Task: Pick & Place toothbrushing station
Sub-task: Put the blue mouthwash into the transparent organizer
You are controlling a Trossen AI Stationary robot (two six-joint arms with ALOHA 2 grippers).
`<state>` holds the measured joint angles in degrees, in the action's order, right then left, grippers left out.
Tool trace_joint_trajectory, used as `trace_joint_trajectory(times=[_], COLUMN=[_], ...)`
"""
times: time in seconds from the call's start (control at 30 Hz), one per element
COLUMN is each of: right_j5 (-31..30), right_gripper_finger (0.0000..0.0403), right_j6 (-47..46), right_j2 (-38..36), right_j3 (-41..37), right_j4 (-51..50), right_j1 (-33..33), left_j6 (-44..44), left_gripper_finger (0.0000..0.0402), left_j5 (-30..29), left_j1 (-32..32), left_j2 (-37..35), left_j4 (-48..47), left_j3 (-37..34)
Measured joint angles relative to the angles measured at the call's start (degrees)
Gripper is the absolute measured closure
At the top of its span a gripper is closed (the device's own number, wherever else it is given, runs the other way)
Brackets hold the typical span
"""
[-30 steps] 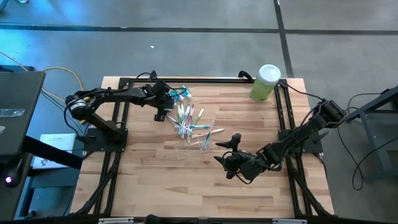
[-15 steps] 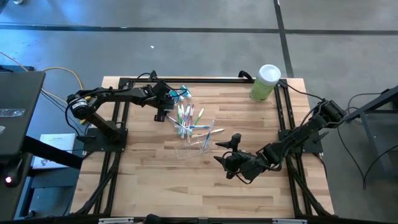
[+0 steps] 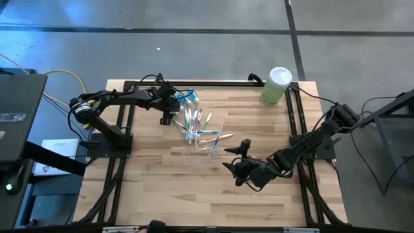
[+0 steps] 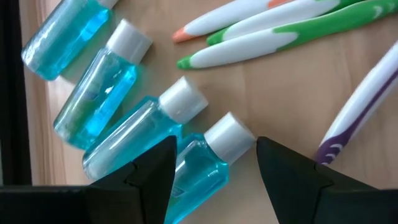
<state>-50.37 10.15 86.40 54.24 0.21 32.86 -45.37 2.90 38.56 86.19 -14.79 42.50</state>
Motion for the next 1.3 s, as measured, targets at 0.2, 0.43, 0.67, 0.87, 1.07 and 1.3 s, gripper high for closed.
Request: trace_joint_trajectory(times=[0.2, 0.43, 0.67, 0.87, 1.07, 1.3], right_j5=[0.0, 0.0, 0.0, 0.0, 0.0, 0.0], right_gripper_finger=[0.013, 0.013, 0.013, 0.013, 0.013, 0.013], right_j6=[0.0, 0.0, 0.2, 0.2, 0.2, 0.2], right_j2=[0.0, 0.0, 0.0, 0.0, 0.0, 0.0], right_j3=[0.0, 0.0, 0.0, 0.0, 0.0, 0.0], right_j4=[0.0, 0.1, 0.4, 0.4, 0.4, 0.4], right_j1=[0.0, 0.0, 0.0, 0.0, 0.0, 0.0], left_j6=[-0.5, -1.3, -1.3, -2.4, -2.9, -2.3], left_gripper_finger=[0.0188, 0.0188, 0.0188, 0.0188, 0.0189, 0.0189], left_j5=[0.5, -2.4, -3.0, -3.2, -3.3, -4.8], left_j1=[0.6, -0.7, -0.9, -1.3, -1.3, 0.5], left_j2=[1.8, 5.0, 5.1, 5.1, 5.0, 5.0], left_j4=[0.1, 1.1, 1.1, 0.0, -1.9, -9.6], left_j3=[0.0, 0.4, 0.4, 0.5, 1.0, 2.7])
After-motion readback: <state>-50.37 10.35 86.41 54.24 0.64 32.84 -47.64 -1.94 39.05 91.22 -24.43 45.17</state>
